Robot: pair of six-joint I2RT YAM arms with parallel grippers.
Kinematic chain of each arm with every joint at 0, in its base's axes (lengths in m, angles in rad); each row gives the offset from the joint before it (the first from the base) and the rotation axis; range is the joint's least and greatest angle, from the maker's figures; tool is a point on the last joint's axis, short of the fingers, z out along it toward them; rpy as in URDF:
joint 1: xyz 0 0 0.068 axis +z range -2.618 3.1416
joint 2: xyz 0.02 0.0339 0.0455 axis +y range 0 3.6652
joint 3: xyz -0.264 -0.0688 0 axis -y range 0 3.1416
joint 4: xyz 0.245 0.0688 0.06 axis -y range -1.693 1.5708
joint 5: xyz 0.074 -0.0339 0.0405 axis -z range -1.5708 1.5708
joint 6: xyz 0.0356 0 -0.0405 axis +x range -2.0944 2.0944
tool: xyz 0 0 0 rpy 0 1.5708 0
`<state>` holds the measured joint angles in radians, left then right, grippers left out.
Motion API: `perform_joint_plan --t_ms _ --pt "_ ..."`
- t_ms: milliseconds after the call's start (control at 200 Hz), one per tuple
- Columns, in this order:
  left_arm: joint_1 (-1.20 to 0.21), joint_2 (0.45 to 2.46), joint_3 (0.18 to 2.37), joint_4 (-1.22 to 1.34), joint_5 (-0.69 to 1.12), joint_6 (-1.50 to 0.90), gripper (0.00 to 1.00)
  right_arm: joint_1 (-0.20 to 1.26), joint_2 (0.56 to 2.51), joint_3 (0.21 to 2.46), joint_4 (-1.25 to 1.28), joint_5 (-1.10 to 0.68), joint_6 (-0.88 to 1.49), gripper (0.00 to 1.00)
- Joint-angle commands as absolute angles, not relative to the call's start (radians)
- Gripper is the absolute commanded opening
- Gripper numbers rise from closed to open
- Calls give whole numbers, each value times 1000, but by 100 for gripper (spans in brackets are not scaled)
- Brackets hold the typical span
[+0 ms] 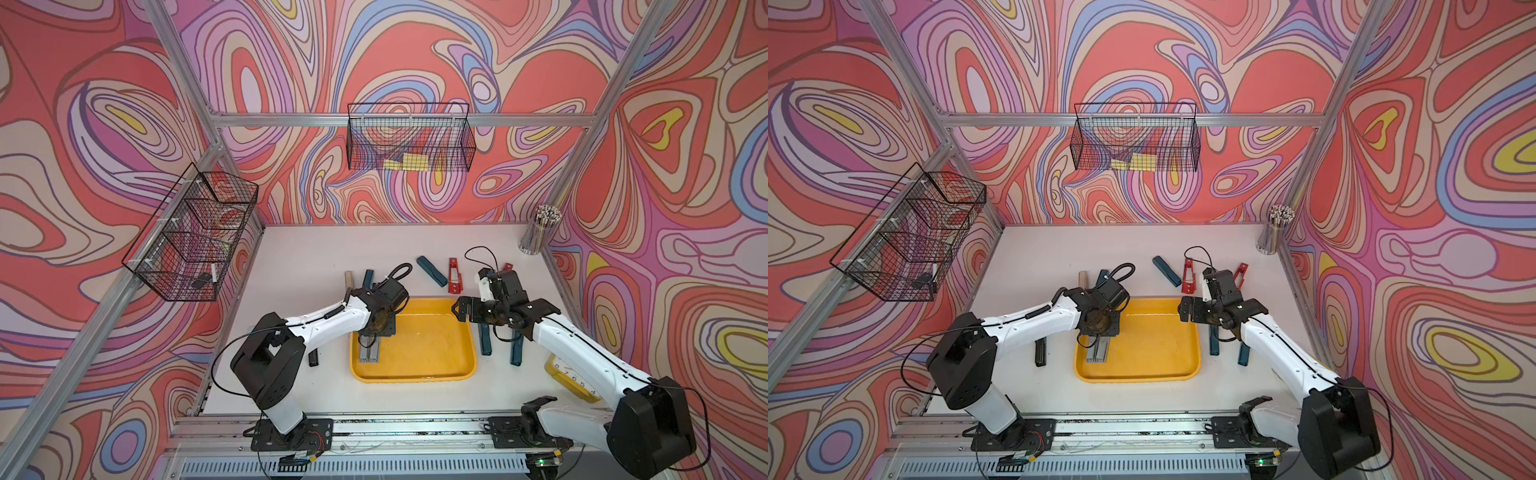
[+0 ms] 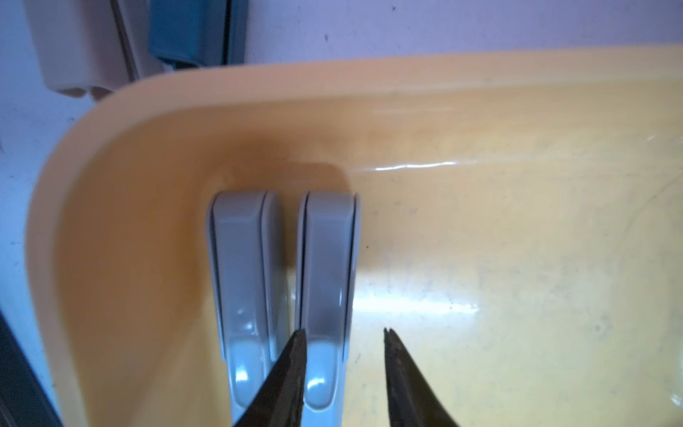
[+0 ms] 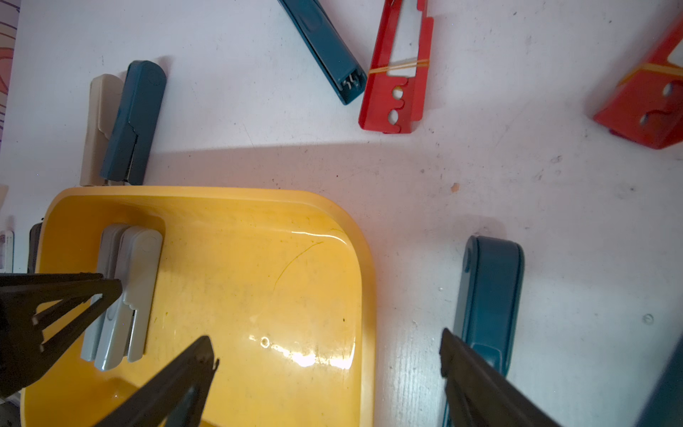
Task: Put the pruning pliers into the storage box
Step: Place the pruning pliers in the storage box.
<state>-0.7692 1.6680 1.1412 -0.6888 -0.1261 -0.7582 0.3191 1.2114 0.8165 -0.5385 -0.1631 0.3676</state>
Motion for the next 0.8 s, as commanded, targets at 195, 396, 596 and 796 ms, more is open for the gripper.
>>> perform_joint_plan --t_ms 195,396,596,796 --pt "-785 1672 1167 -709 -126 -762 3 314 1190 792 -527 -170 367 98" --pt "-791 1717 1152 -660 -114 -776 0 315 1180 784 -531 -160 365 98" --pt "-794 1749 1163 -637 -123 -785 0 314 1181 780 -524 -170 367 98" --pt "-798 1767 1173 -646 -144 -804 0 314 1184 773 -518 -172 365 98"
